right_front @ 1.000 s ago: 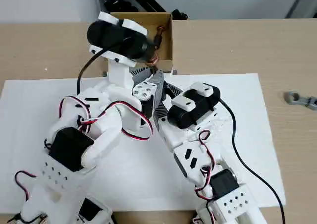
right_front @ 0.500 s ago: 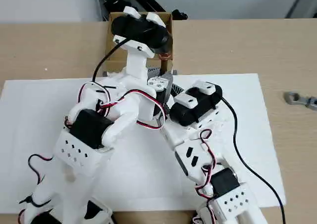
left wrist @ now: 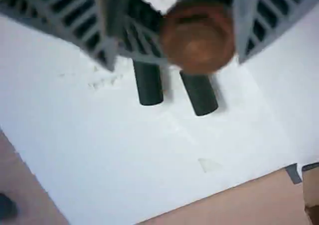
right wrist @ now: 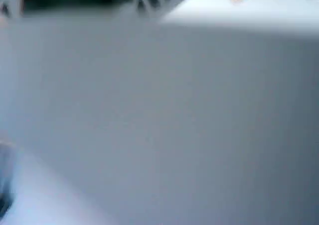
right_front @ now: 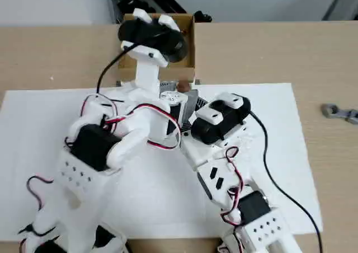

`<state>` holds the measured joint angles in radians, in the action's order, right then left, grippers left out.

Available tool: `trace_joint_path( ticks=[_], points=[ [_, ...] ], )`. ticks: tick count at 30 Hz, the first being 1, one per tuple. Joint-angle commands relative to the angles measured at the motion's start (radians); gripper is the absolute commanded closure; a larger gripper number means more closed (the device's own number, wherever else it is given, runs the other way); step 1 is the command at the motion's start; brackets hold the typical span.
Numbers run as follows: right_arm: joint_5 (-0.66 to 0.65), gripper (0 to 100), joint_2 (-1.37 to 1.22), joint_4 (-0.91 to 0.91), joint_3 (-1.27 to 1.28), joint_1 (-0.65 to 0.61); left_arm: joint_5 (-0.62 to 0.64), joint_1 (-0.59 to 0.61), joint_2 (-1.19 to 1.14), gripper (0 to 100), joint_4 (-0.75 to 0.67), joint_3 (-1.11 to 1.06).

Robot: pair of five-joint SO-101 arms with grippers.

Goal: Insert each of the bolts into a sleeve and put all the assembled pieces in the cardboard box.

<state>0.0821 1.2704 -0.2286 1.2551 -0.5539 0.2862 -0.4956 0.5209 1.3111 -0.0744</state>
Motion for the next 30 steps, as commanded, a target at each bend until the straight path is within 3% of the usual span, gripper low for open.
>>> trace_joint_path(
  ticks=[1,6,13,17,23,30],
  points=[
    [0.009,99.5,0.028,-0.004,-0.026,0.008,0.006,0.005,0.04,83,0.002,0.044],
    [0.034,99.5,0.021,-0.008,-0.072,0.013,0.008,0.031,0.041,83,0.002,0.058],
    [0.074,99.5,-0.079,-0.074,-0.219,0.073,0.0,0.282,0.04,87,-0.023,0.157],
    [0.074,99.5,-0.191,-0.056,-0.305,0.094,-0.112,0.379,0.04,94,0.029,0.156],
    [0.071,99.5,-0.433,0.012,-0.466,0.101,-0.265,0.397,0.04,99,0.163,0.156],
    [0.074,99.5,-0.794,0.045,-0.755,0.142,-0.27,0.397,0.04,99,0.232,0.156]
  ],
)
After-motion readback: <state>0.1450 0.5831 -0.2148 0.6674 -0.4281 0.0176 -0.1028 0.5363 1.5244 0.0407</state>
